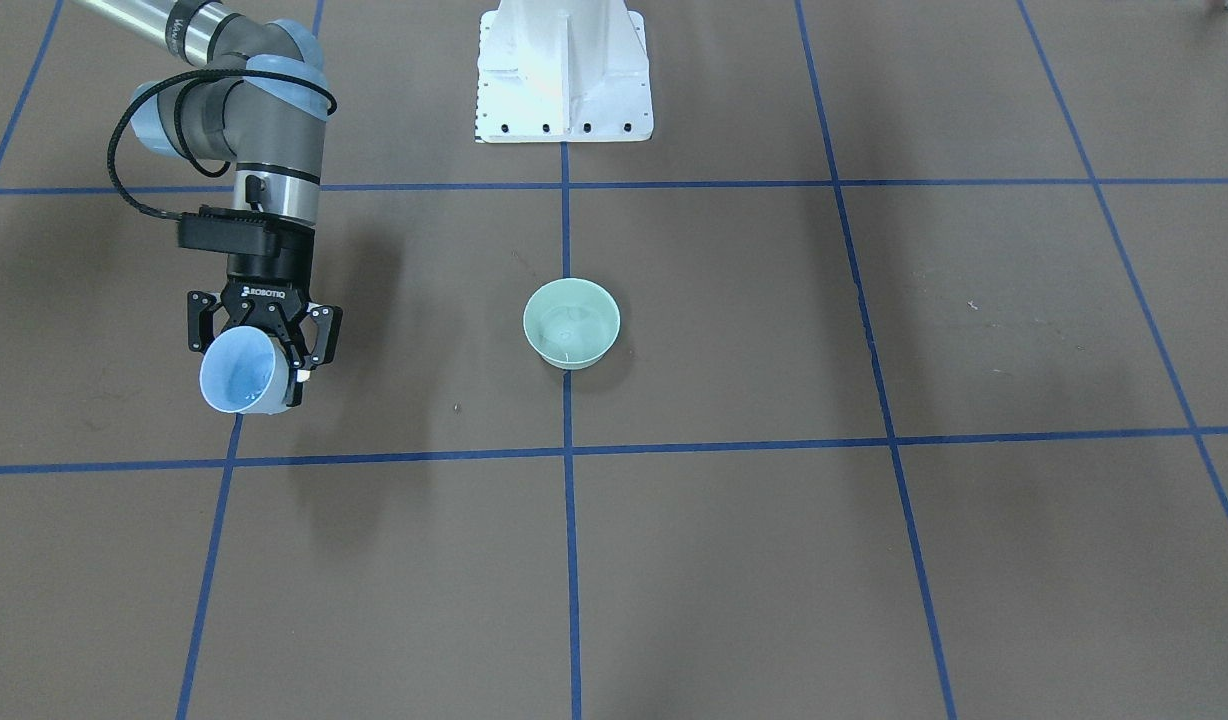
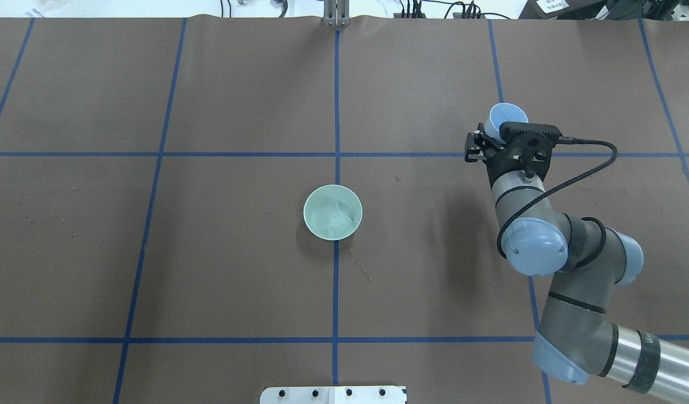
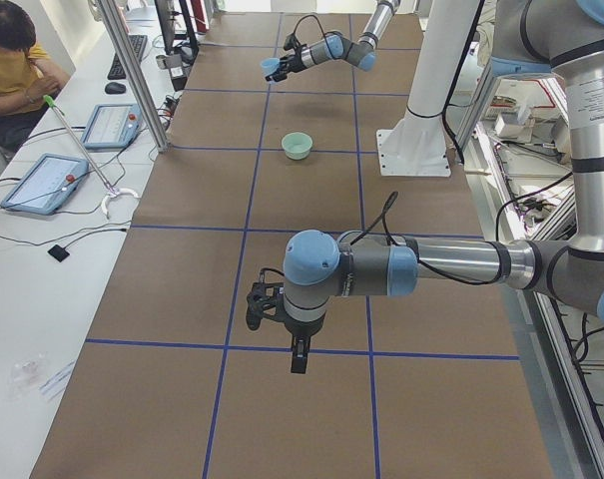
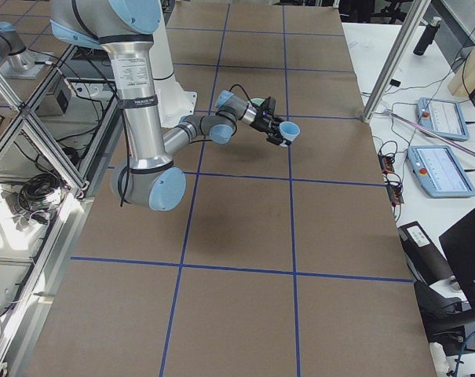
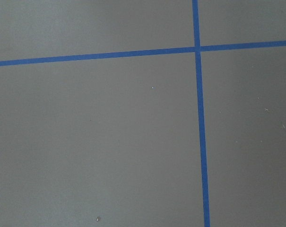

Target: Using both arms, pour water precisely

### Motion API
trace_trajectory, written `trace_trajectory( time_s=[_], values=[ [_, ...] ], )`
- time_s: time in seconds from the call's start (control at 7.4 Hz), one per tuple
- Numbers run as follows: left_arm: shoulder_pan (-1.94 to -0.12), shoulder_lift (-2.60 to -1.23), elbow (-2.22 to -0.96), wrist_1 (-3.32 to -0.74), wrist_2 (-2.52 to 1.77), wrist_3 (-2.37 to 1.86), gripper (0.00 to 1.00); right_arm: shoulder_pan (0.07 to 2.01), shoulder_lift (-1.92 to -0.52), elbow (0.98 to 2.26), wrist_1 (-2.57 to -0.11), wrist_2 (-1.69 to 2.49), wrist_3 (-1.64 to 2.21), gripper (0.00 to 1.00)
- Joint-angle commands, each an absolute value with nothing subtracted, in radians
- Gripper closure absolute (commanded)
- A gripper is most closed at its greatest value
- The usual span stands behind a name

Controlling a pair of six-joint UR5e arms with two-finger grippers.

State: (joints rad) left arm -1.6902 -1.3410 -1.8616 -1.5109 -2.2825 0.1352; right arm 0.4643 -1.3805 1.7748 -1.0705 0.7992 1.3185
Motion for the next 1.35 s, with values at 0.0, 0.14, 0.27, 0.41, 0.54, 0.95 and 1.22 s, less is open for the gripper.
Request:
trace_trajectory(
  time_s=[0.0,0.14,0.27,0.41,0.54,0.95,1.22],
  values=[
    [-1.689,-1.344,-1.862,-1.511,-2.283,0.135,0.00,0.471,-1.506,1.775,-1.071,0.773,1.420,1.00],
    [-1.689,-1.344,-1.862,-1.511,-2.283,0.135,0.00,0.471,-1.556,1.757,-1.071,0.747,1.472,1.00],
    [-1.689,-1.344,-1.862,-1.511,-2.281,0.135,0.00,0.472,-1.578,1.712,-1.071,0.744,1.501,1.00],
    [-1.689,-1.344,-1.861,-1.511,-2.281,0.135,0.00,0.483,-1.580,1.671,-1.071,0.742,1.534,1.00],
    [-1.689,-1.344,-1.861,-1.511,-2.283,0.135,0.00,0.495,-1.588,1.645,-1.072,0.741,1.564,0.91],
    [-1.689,-1.344,-1.862,-1.511,-2.283,0.135,0.00,0.500,-1.594,1.579,-1.071,0.739,1.635,0.64],
    [-1.689,-1.344,-1.862,-1.511,-2.283,0.135,0.00,0.499,-1.591,1.556,-1.071,0.723,1.655,0.10]
  ],
)
